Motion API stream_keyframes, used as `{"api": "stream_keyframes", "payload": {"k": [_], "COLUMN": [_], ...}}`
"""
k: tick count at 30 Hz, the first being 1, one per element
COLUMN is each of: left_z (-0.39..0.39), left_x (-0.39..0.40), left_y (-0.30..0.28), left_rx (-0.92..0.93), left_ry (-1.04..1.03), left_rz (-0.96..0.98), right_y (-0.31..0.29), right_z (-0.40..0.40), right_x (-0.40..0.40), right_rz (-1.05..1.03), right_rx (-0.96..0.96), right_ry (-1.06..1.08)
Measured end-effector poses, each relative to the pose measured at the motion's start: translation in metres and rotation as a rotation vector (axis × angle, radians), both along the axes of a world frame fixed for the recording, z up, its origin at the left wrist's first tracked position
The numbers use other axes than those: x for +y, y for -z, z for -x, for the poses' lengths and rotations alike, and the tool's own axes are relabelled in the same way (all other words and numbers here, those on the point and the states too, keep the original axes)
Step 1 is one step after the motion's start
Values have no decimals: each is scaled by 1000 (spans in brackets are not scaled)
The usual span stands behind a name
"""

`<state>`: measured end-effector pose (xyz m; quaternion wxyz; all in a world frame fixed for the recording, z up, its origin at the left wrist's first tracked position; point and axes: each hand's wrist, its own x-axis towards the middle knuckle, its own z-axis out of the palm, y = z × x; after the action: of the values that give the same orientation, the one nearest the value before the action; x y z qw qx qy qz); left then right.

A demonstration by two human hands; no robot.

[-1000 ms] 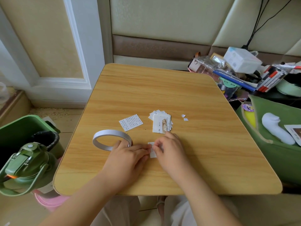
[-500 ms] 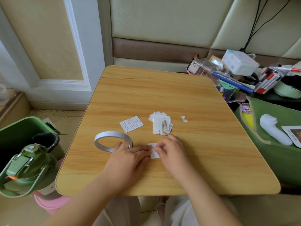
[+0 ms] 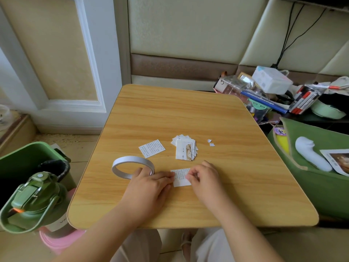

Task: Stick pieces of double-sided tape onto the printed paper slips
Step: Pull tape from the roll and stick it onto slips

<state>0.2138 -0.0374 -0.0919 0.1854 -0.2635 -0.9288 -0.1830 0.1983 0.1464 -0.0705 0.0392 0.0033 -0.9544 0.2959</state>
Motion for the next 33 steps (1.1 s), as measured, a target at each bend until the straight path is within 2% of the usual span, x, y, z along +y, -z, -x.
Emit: {"api": "stream_keyframes", "payload": {"k": [5,8,11,14,17,26,31,33], "left_z": [-1,0,9,22,32,18,-5,-1], "left_x": [1,-14,-43,-59,-59,-46,-17,2], "left_y": [-9,-14,-13,-21,-31,-59,-89,-105], "left_rx": [-10,-2,-34,-140,-248,-280,-485,-518], "left_ry": [-37,-123,-280,-390,-407,-183,103,73], "left_rz": [23,32,81,120,63,-410,-977,-1175], "right_y": [-6,-8,-7,-9,-15,-30,-51,-63], "right_z": [-8,-22,-32,-33,-33,-38,-44,-45], "right_x": [29,29,29,23,15,-2,-24,-34], "right_rz": [-72,42,109,156,183,210,409,523], "right_rx": [45,161,159,172,184,211,191,160], "right_ry": [86,120,105,96,64,-42,-127,-180]}}
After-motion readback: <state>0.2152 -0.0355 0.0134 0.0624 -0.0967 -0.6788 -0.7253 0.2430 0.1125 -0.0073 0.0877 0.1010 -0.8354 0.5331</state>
